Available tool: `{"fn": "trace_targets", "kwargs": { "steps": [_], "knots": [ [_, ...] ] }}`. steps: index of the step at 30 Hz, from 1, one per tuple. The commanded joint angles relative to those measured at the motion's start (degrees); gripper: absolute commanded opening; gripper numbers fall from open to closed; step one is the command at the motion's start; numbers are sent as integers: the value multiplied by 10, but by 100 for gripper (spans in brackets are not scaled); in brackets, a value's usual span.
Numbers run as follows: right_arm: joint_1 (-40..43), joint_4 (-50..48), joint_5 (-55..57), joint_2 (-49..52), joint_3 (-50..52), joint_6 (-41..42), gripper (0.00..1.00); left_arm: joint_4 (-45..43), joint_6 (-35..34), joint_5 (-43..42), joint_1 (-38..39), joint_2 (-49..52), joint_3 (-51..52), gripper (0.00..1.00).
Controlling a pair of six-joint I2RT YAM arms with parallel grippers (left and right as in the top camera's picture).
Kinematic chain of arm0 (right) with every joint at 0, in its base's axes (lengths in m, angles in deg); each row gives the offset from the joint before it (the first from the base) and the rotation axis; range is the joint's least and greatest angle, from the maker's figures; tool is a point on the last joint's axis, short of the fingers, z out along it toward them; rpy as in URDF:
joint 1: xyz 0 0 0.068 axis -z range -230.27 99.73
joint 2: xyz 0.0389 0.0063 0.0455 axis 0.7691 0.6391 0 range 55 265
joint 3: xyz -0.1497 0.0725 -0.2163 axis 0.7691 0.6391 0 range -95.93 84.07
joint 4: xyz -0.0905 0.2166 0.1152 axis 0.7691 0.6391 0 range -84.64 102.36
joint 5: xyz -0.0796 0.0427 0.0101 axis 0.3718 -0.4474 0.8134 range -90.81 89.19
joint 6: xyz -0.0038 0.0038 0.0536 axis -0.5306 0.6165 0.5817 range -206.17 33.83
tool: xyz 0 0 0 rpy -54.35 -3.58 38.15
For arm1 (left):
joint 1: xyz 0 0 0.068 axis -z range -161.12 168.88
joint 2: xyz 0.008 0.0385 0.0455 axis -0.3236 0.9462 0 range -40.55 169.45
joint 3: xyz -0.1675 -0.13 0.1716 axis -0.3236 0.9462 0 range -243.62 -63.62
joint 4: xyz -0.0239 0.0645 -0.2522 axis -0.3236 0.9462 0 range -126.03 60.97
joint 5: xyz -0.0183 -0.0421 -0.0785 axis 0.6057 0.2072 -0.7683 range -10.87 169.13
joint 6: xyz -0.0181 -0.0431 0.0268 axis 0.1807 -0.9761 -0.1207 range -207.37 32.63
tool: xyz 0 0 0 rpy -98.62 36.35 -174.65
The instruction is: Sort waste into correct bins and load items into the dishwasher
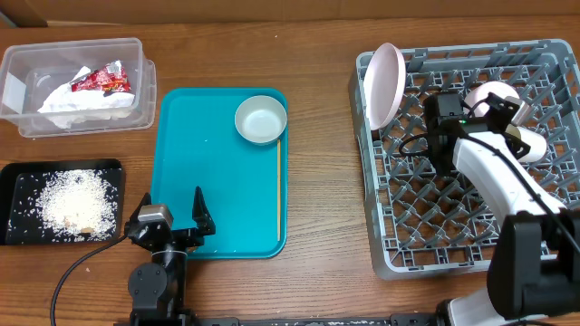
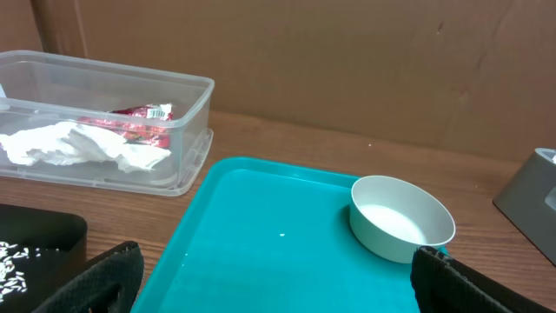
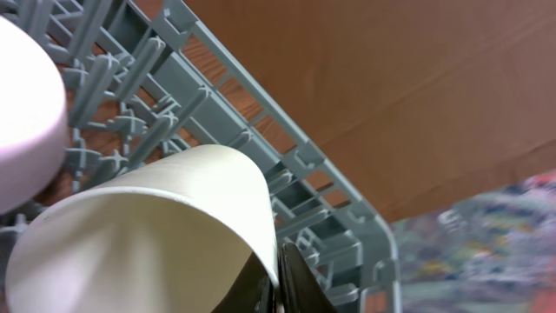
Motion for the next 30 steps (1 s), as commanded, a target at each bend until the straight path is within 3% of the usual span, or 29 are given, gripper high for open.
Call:
{"fn": "trace_targets", "kwargs": {
  "steps": [1,10,16,19,24,30],
  "knots": [
    [-1,-4,65,17,4,-23,4,-1,13,7,2,-5,2,100],
    [-25,4,43,20,4,-22,4,-1,13,7,2,-5,2,100],
    [-42,47,-43,20,4,16,4,-1,13,7,2,-5,2,100],
    [-36,68,-9,20,4,73,4,-1,13,7,2,-5,2,100],
    [-36,73,71,20,4,70,4,-1,13,7,2,-5,2,100],
    [-35,57,45,20,4,71,4,-1,13,7,2,-5,2,100]
  ]
}}
